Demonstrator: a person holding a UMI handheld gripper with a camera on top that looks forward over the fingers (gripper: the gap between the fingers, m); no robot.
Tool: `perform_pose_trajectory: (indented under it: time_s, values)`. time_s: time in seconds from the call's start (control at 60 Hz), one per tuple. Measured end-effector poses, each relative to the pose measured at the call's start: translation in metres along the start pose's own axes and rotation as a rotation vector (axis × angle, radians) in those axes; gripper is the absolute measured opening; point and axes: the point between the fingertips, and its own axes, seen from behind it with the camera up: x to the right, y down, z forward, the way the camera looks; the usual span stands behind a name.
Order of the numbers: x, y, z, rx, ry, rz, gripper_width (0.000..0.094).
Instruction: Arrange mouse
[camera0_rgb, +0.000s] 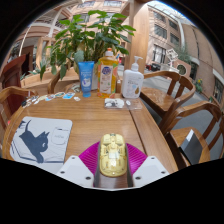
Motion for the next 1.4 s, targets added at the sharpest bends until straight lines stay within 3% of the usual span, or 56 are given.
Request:
perform_pose_trajectory:
  time_s: [0.183, 0.267, 0.433, 0.55, 0.633, 0.75, 0.95, 1.083, 1.317, 1.35, 1.4]
  values:
    - [0.008, -0.006, -0.009, 0.012, 0.050, 0.018, 0.0343]
    - [0.014, -0.033, -0.026, 0.046, 0.055, 0.086, 0.0344]
    - [0.025, -0.148, -0.102, 0.276, 0.100, 0.113, 0.0344]
    - [-0.002, -0.215, -0.153, 0.419, 0.051, 0.133, 0.0343]
    - [-0.040, -0.235, -0.168, 0.457, -0.003, 0.115, 0.0343]
    - [-0.109, -0.207, -0.149, 0.400, -0.080, 0.053, 0.0343]
    - [-0.197, -0.090, -0.075, 0.142, -0.176, -0.026, 0.0342]
    - [-0.225, -0.033, -0.047, 0.033, -0.195, -0.057, 0.0348]
    - [-0.239, -0.003, -0.032, -0.061, -0.230, -0.016, 0.0490]
    - [-0.235, -0.005, -0.035, -0.057, -0.221, -0.013, 0.0544]
    - [-0.231, -0.010, -0.041, -0.051, -0.208, -0.018, 0.0701]
